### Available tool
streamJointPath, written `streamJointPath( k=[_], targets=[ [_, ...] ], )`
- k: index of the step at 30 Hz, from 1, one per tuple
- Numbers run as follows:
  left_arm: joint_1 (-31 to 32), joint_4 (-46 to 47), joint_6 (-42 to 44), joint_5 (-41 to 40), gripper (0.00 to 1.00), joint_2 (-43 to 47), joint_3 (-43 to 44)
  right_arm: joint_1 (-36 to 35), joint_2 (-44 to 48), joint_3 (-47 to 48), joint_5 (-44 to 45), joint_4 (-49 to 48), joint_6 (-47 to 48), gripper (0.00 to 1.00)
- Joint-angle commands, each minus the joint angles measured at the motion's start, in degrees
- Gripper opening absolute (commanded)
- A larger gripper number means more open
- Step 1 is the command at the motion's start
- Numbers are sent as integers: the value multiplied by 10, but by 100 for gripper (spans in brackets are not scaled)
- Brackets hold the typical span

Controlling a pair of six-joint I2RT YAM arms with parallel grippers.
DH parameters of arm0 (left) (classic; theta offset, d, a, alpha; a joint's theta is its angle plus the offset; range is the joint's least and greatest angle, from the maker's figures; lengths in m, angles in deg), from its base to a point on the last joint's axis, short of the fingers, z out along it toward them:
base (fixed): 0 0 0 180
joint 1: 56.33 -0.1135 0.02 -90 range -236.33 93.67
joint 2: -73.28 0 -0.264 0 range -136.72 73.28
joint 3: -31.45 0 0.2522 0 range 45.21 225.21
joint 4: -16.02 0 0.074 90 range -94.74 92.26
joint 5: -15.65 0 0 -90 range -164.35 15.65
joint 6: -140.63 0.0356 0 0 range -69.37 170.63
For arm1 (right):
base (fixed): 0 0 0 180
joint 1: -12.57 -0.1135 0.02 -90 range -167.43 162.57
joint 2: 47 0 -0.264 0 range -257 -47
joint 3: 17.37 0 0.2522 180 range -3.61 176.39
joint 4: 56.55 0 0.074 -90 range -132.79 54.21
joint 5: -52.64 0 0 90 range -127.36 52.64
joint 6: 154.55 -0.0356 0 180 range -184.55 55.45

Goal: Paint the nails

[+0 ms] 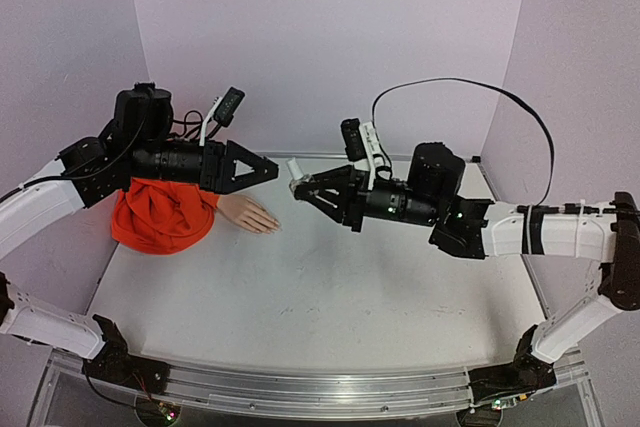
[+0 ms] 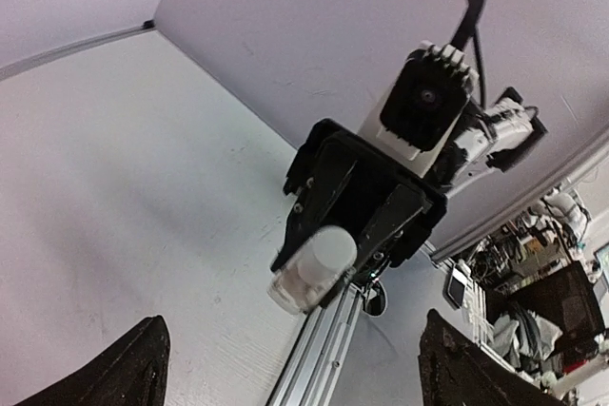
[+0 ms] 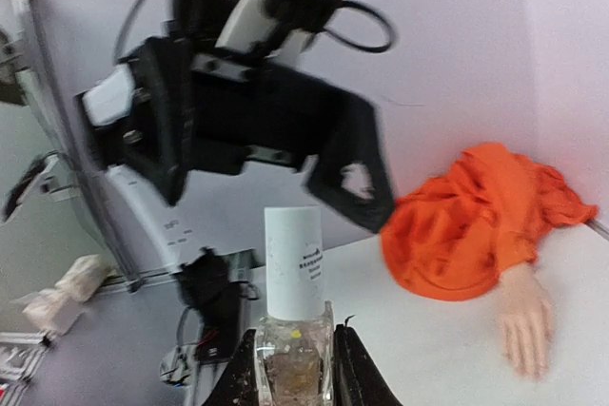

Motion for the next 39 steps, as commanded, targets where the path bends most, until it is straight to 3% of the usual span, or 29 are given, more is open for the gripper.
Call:
streamJointPath(
  k=[1,8,19,22,28,30,33,34,37,39],
  targets=[
    [-5,-46,-75,-78,89,0,23,-44,8,45,303,89,94,0],
    [-5,-38,-95,-81,72,-22,41,-112,-48,122,474,130,142,0],
    [-4,-38,-98,-105,38,-35,42,-145,-93,166,510,146,183,0],
    [-4,-38,-95,-108,23,-38,43,-146,-97,167,511,147,185,0],
    [-3,-37,-74,-68,5,-52,45,-146,-90,163,487,144,181,0],
    [-2,-38,-50,-45,0,-54,46,-144,-77,151,440,132,189,0],
    [-2,-37,14,19,0,-59,48,-121,-42,116,292,103,192,0],
    [-2,-36,40,53,0,-60,49,-104,-28,105,204,96,184,0],
    [1,-35,112,145,0,-60,46,-20,-12,64,-191,-4,101,0],
    [3,-35,128,168,0,-57,50,-15,-11,58,-253,-32,68,0]
  ],
)
